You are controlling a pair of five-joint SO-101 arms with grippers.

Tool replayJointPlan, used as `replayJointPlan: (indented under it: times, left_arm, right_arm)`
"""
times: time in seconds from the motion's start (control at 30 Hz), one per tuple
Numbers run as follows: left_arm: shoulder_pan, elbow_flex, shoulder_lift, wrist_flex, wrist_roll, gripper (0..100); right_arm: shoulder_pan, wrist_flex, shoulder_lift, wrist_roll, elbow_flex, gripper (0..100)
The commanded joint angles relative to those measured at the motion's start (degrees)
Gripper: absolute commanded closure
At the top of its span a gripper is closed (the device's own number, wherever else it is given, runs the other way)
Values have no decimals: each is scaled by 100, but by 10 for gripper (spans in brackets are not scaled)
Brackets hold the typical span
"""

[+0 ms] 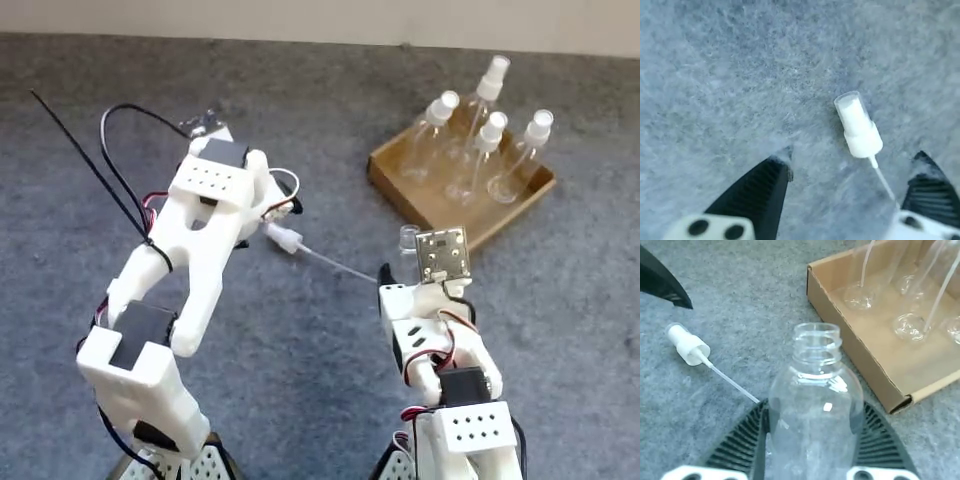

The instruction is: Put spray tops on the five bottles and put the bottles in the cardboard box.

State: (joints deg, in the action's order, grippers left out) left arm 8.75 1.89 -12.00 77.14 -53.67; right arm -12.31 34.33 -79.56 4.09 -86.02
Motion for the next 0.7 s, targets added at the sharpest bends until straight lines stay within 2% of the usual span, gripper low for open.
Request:
replayJointPlan:
  times: [0.0, 0.17, 0.33, 0.53, 0.67]
  left_arm:
    - [75, 295, 31, -782, -387, 739]
    - [110, 804, 31, -1776, -404, 842]
    - [347, 1156, 31, -2321, -404, 845]
    - [514, 1121, 40, -2356, -404, 732]
    - [505, 1165, -13, -2356, -545, 723]
  right_arm:
    - [57, -136, -75, -9, 57, 864]
    - [57, -127, -75, -9, 57, 864]
    - [57, -127, -75, -9, 57, 864]
    - [57, -127, -75, -9, 57, 864]
    - [57, -127, -75, -9, 57, 864]
